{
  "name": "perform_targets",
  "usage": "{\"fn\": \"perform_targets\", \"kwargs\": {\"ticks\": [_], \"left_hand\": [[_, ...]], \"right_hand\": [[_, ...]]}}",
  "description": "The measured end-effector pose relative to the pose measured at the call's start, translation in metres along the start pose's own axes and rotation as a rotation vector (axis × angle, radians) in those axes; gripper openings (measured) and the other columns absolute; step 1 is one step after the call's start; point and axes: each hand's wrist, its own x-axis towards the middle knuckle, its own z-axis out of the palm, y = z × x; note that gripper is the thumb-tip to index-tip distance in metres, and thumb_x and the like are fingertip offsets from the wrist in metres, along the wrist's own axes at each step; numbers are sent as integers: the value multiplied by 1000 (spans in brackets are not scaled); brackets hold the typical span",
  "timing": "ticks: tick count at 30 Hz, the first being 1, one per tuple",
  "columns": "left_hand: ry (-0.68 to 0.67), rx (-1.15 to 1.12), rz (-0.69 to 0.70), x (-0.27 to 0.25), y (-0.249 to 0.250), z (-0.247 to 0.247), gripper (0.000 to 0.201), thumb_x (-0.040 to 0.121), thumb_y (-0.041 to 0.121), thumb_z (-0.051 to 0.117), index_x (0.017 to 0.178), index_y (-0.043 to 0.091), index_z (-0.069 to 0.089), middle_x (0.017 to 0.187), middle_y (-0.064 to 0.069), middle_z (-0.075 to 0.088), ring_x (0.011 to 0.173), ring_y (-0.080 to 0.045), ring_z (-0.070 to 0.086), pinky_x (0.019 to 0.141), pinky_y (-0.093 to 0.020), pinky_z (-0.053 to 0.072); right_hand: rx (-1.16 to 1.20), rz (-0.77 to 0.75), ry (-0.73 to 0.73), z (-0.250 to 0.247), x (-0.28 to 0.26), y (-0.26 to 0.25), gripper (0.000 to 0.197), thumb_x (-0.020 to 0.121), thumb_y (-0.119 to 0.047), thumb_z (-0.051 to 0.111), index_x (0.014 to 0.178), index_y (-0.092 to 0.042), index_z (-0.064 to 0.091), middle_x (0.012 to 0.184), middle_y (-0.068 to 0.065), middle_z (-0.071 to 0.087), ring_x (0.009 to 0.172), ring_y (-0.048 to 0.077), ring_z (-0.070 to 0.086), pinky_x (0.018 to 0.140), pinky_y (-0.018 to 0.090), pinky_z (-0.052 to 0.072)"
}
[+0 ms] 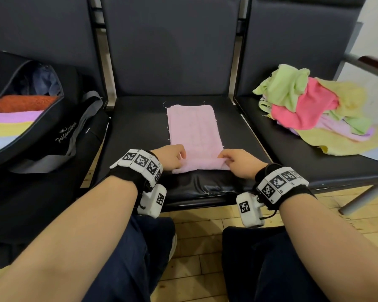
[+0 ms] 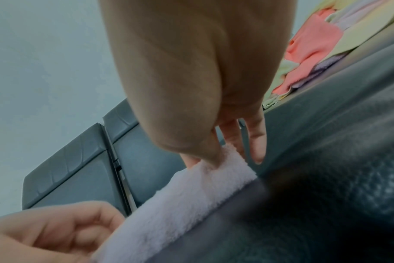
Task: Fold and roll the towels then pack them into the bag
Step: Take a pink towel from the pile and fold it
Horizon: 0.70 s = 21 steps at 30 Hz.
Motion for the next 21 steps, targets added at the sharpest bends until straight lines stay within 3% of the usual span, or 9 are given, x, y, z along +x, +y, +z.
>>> {"fn": "perform_targets", "kwargs": {"ticks": [4, 7, 9, 10, 12, 14, 16, 18, 21], "left_hand": [[-14, -123, -14, 0, 1, 1, 32, 90, 2, 46, 120, 14, 48, 107, -3, 54, 90, -18, 47, 72, -24, 38], [-40, -239, -32, 3, 0, 1, 31, 85, -6, 43, 98, 21, 52, 90, -2, 50, 81, -23, 45, 64, -27, 38], [-80, -230, -30, 2, 1, 1, 32, 84, -3, 44, 85, 27, 53, 89, -5, 51, 76, -24, 45, 62, -28, 37], [-94, -191, -18, 1, 1, 0, 29, 84, 0, 46, 83, 28, 54, 87, -2, 53, 76, -22, 46, 63, -26, 38], [-89, -103, 22, -1, 3, 1, 19, 87, 7, 50, 87, 25, 55, 82, 6, 52, 77, -16, 49, 64, -22, 39], [-26, -60, 82, -2, 3, 1, 15, 87, 7, 53, 90, 21, 57, 84, 10, 51, 78, -13, 49, 63, -15, 38], [42, -57, 140, -4, 4, 1, 15, 86, 4, 54, 91, 17, 59, 89, 9, 49, 73, -9, 48, 58, -8, 35], [46, -49, 160, -5, 5, 0, 21, 85, -2, 51, 95, 12, 64, 85, 9, 50, 66, -3, 45, 53, -4, 35], [30, 0, 148, -6, 7, -3, 22, 87, 2, 51, 98, 12, 67, 77, 16, 49, 64, -1, 45, 54, -3, 35]], "right_hand": [[57, 31, -3, -2, 0, 3, 37, 98, 0, 37, 127, -12, 57, 137, 10, 51, 128, 26, 45, 104, 25, 30], [78, 56, -13, -2, 2, 2, 39, 98, 1, 34, 126, -10, 58, 138, 11, 50, 130, 25, 43, 105, 25, 29], [89, 58, -24, -3, 2, 2, 37, 98, -1, 34, 124, -9, 59, 131, 9, 53, 121, 23, 49, 99, 23, 32], [89, 58, -27, -3, 3, 2, 35, 98, -3, 36, 123, -10, 59, 121, 8, 55, 109, 20, 54, 92, 21, 35], [94, 62, 5, -3, 3, 3, 28, 97, -10, 46, 124, -11, 55, 105, 4, 52, 88, 17, 52, 81, 23, 36], [44, 55, 90, -3, 5, 5, 27, 92, -15, 57, 120, -12, 55, 102, 2, 50, 90, 19, 49, 83, 30, 41], [-58, 13, 188, -3, 5, 3, 16, 88, -15, 62, 104, -15, 61, 99, 0, 51, 93, 19, 48, 88, 33, 43], [13, -45, 197, -2, 3, 0, 11, 86, -7, 60, 90, -14, 67, 93, 0, 58, 91, 20, 54, 83, 26, 42], [68, -20, 118, -6, -2, -2, 20, 88, -4, 55, 92, -11, 74, 97, 0, 66, 93, 16, 60, 86, 22, 44]]}}
